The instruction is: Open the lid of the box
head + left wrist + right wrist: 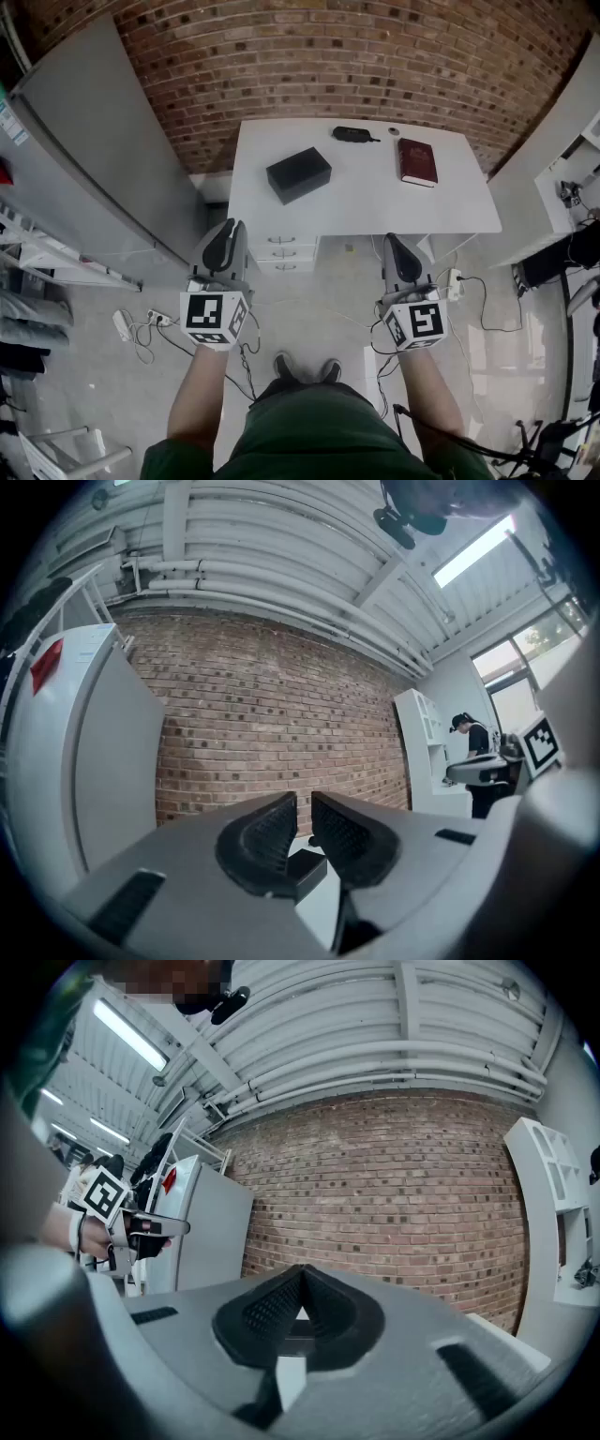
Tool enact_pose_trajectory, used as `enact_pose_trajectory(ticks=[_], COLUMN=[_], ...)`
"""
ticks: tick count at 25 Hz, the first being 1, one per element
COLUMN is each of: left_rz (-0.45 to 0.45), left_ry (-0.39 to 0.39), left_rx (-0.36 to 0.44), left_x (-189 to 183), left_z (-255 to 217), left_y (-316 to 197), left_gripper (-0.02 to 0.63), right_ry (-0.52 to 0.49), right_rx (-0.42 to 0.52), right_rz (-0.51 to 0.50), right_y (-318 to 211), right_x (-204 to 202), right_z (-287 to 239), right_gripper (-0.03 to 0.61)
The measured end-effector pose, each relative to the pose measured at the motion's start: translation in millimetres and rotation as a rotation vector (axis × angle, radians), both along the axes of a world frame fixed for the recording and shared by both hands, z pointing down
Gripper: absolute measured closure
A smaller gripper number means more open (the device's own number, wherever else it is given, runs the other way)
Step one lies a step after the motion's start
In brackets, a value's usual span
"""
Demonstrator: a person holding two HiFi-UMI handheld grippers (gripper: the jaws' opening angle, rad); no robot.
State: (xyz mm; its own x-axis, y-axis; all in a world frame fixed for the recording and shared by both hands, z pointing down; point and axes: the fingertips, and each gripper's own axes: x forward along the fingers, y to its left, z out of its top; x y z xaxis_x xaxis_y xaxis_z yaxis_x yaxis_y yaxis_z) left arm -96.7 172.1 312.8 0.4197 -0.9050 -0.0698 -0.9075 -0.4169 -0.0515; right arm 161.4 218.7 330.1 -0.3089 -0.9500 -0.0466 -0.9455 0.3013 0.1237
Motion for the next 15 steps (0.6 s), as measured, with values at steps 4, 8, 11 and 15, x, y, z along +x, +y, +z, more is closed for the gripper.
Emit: enact_pose_trajectory(ticks=[4, 8, 11, 15], left_rz=[0.012, 0.029, 0.042, 0.06], left_ry=[-0.015, -0.035, -0.035, -0.037], left_rx=[0.009, 0.017, 0.019, 0.021], left_x=[-5.9, -14.3, -22.7, -37.8], left_z=[1.3, 3.7, 7.0, 12.4], left_y=[-7.4, -14.5, -21.5, -28.8], left_gripper=[0.568, 0.568, 0.566, 0.568], right_ry=[0.004, -0.02, -0.029, -0.03], right_rx=[-0.006, -0.006, -0.006, -0.009], right_rz=[0.011, 0.028, 0.045, 0.068], right_y=[-6.8, -12.7, -17.2, -21.2], right_x=[-5.9, -12.7, -18.9, -31.4], right_z=[1.5, 0.9, -0.2, -1.3], right_gripper=[0.577, 0.577, 0.577, 0.575])
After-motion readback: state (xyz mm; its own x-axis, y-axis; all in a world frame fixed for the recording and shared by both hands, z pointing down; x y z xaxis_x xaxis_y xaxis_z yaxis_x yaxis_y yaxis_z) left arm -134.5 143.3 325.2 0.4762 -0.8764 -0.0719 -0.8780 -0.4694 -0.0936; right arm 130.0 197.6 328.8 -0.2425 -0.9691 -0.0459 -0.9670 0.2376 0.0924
